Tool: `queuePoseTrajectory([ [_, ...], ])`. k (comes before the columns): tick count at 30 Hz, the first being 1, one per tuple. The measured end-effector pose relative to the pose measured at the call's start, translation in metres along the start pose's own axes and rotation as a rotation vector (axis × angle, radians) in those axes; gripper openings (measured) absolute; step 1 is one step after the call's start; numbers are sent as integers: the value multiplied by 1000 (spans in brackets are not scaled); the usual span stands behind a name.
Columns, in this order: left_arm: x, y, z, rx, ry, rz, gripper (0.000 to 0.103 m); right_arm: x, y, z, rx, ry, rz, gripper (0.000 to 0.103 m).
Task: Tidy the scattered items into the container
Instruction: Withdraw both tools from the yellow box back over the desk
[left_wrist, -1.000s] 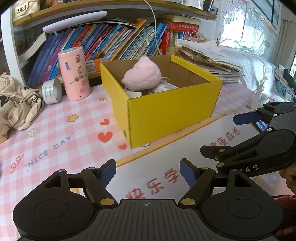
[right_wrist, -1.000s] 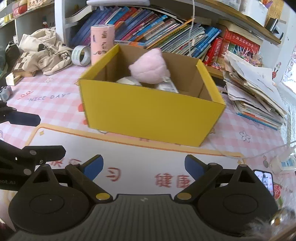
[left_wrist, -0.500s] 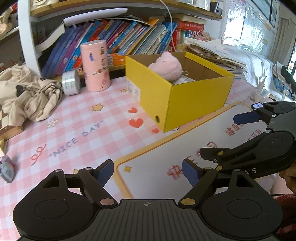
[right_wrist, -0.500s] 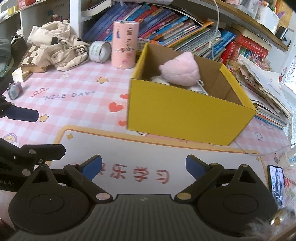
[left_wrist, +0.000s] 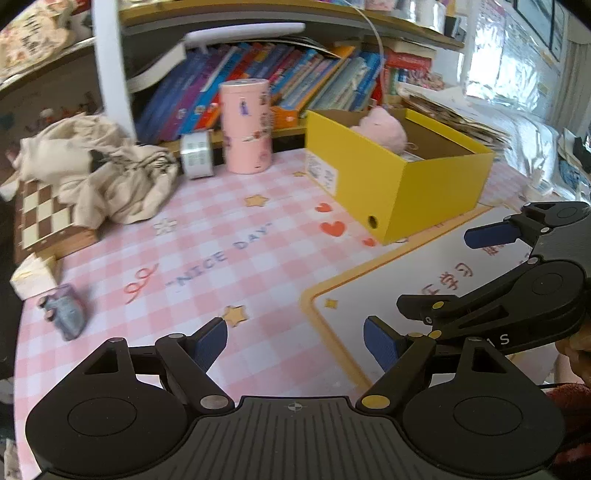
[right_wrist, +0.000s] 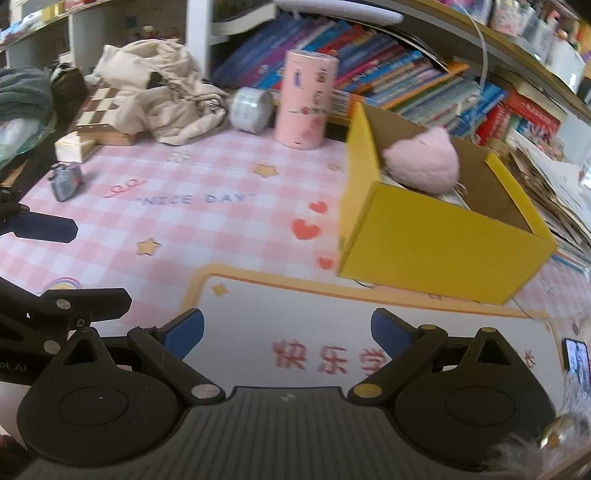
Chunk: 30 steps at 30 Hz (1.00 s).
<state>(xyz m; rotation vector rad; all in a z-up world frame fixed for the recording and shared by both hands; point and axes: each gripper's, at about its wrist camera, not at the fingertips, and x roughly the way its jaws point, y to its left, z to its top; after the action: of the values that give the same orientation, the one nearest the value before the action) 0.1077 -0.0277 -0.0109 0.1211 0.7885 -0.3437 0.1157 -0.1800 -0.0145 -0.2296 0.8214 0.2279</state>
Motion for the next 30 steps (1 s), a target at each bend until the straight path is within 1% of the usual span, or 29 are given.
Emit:
queuePoseTrajectory([
  [8, -21, 34, -14, -77, -26, 74, 84, 3, 38, 17, -87, -34, 53, 98],
  [13, -28, 51, -15, -126, -47, 117, 84, 6, 57, 27, -155, -53, 83, 98],
  [16, -31, 59, -14, -143, -70, 149, 84, 7, 61, 36, -172, -73, 100, 98],
  [20, -32, 73, -10, -197, -94, 187, 84, 9, 62, 49, -177, -96, 103, 98],
  [25, -27, 86, -10, -231, -92, 220, 84, 14, 63, 59, -184, -107, 104, 99],
  [30, -19, 100, -11, -264, -78, 243, 84, 24, 64, 64, -196, -89, 106, 99],
])
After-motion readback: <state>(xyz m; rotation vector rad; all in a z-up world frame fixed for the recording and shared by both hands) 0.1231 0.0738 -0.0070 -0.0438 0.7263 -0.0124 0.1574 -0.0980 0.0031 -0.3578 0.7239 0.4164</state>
